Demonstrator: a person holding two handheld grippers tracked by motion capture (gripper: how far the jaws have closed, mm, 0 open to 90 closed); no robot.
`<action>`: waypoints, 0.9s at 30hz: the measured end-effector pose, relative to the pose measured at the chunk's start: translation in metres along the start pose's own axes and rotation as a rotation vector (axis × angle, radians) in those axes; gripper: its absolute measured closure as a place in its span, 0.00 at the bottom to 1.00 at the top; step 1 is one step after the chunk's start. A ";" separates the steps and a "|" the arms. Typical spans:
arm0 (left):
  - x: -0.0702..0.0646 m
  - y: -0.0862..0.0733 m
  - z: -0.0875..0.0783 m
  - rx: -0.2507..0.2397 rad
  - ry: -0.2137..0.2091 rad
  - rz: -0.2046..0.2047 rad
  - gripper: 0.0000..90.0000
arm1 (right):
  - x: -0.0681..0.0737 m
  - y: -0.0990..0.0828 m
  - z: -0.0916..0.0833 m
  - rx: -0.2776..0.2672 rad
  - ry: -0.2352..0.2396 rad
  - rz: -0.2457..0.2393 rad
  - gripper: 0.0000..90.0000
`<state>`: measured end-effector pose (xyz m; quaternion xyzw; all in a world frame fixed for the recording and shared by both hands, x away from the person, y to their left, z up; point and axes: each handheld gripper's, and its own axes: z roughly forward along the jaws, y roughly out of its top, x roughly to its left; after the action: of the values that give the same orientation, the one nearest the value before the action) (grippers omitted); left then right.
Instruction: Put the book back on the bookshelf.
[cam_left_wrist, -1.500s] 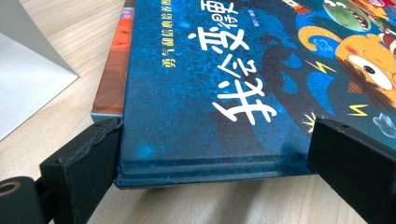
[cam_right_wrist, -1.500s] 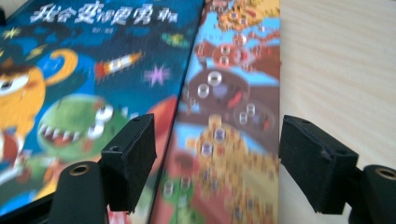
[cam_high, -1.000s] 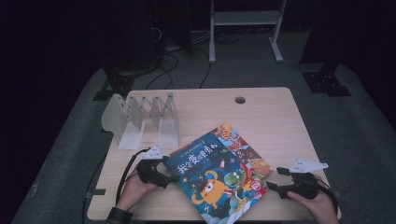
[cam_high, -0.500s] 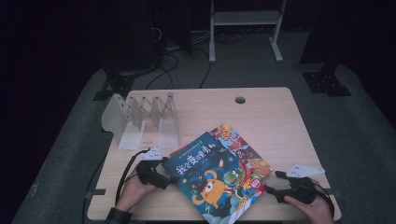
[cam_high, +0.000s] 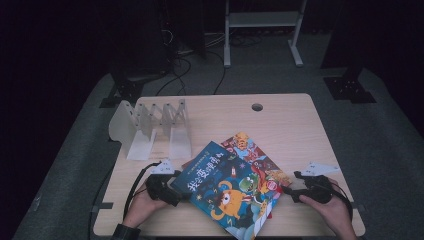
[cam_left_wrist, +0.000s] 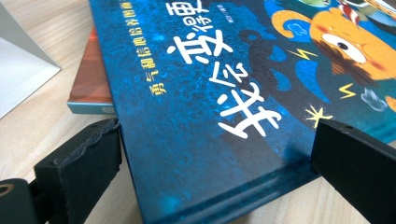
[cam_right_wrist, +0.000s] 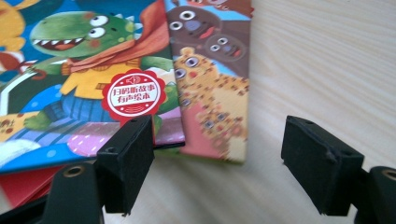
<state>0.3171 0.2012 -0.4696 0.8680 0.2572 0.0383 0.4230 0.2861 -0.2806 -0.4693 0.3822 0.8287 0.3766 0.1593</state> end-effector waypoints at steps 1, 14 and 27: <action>-0.001 0.000 0.000 0.002 -0.003 0.004 0.01 | -0.002 0.002 0.002 0.003 -0.003 0.001 0.27; -0.007 -0.002 -0.002 0.017 -0.046 0.019 0.01 | -0.022 0.031 0.026 0.042 -0.083 0.015 0.28; -0.011 -0.003 -0.002 0.018 -0.087 0.028 0.02 | -0.045 0.054 0.053 0.042 -0.117 0.059 0.31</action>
<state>0.3055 0.1988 -0.4693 0.8761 0.2269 0.0042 0.4254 0.3721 -0.2649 -0.4655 0.4312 0.8139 0.3408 0.1884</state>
